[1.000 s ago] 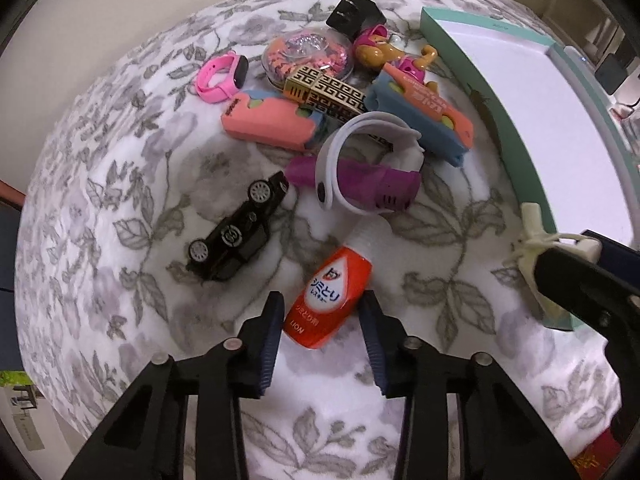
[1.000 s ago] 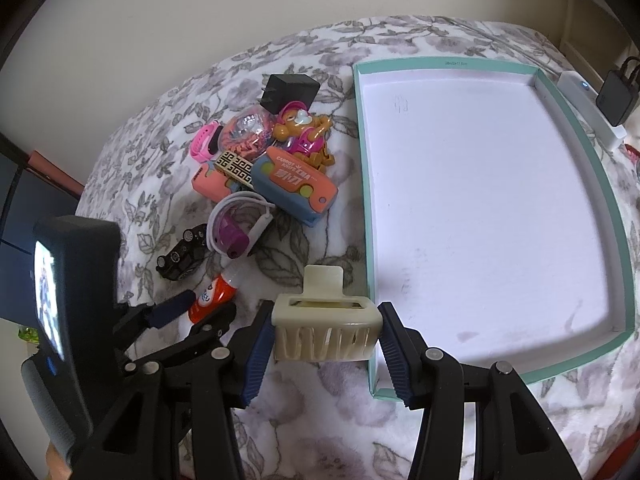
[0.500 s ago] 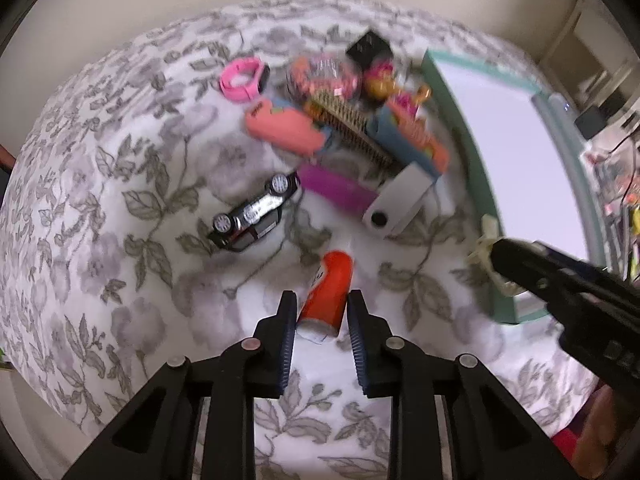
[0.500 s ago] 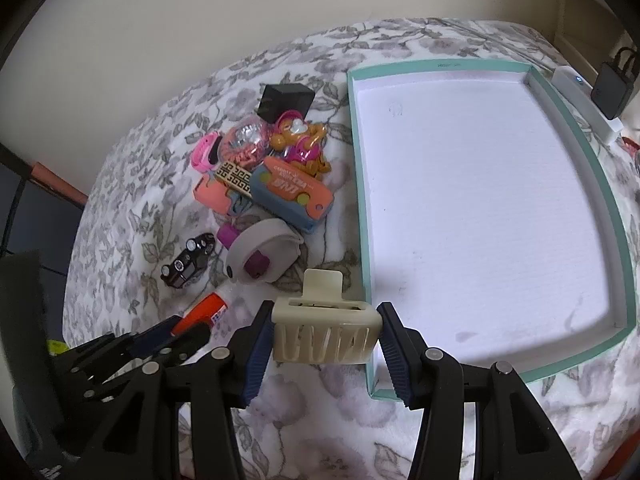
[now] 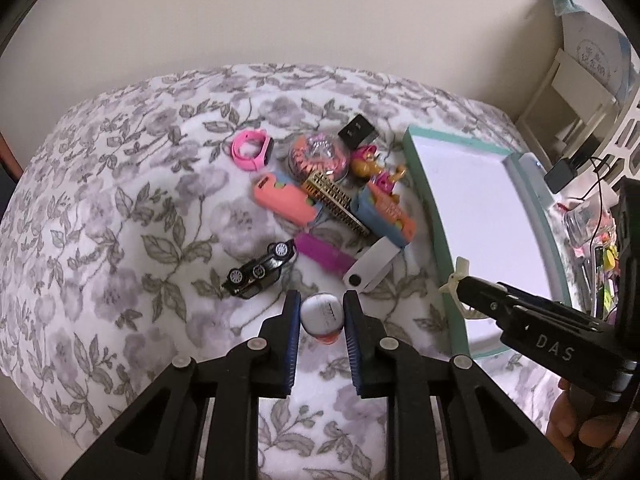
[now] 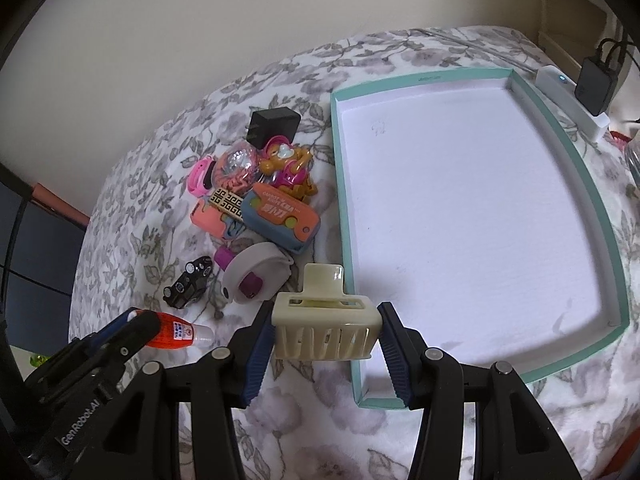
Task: Organize rigid objects
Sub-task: 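Carry the cream clip into the teal-rimmed tray and open the right gripper while the left carries the bottle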
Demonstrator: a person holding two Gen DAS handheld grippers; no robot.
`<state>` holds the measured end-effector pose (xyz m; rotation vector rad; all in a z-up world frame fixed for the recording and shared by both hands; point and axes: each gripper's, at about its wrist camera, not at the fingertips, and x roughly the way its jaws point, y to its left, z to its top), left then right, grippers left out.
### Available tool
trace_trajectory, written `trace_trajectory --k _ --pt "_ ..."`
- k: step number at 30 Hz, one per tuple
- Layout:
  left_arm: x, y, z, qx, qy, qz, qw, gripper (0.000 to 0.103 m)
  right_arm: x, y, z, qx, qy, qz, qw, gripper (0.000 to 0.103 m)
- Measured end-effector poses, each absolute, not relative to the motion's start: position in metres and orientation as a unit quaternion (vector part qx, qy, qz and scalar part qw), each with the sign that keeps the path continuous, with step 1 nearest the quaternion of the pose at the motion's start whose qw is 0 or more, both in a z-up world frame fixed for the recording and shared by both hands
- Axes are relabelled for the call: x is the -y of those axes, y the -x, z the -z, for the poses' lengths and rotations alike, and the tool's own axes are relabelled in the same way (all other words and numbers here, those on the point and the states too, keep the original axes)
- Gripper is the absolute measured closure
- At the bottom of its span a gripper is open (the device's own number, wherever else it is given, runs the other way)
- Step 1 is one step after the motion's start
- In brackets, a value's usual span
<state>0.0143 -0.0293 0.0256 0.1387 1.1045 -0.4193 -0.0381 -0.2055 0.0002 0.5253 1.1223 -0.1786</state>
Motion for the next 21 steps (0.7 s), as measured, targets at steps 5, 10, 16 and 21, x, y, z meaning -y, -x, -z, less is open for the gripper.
trace_trajectory --k 5,10,16,21 --pt "0.046 -0.019 -0.039 -0.504 -0.064 0.206 0.836 0.081 0.220 0.041 -0.008 -0.501 -0.252 0.109 0.821 0.049" --pt "0.094 -0.019 -0.054 -0.486 -0.094 0.236 0.836 0.081 0.249 0.050 -0.008 -0.476 -0.240 0.182 0.826 0.049" --pt "0.154 -0.027 -0.052 -0.483 -0.101 0.254 0.832 0.081 0.283 0.058 0.001 -0.468 -0.232 0.246 0.817 0.049" --pt "0.189 -0.039 -0.035 -0.492 -0.106 0.252 0.826 0.081 0.302 0.063 0.005 -0.456 -0.225 0.275 0.816 0.049"
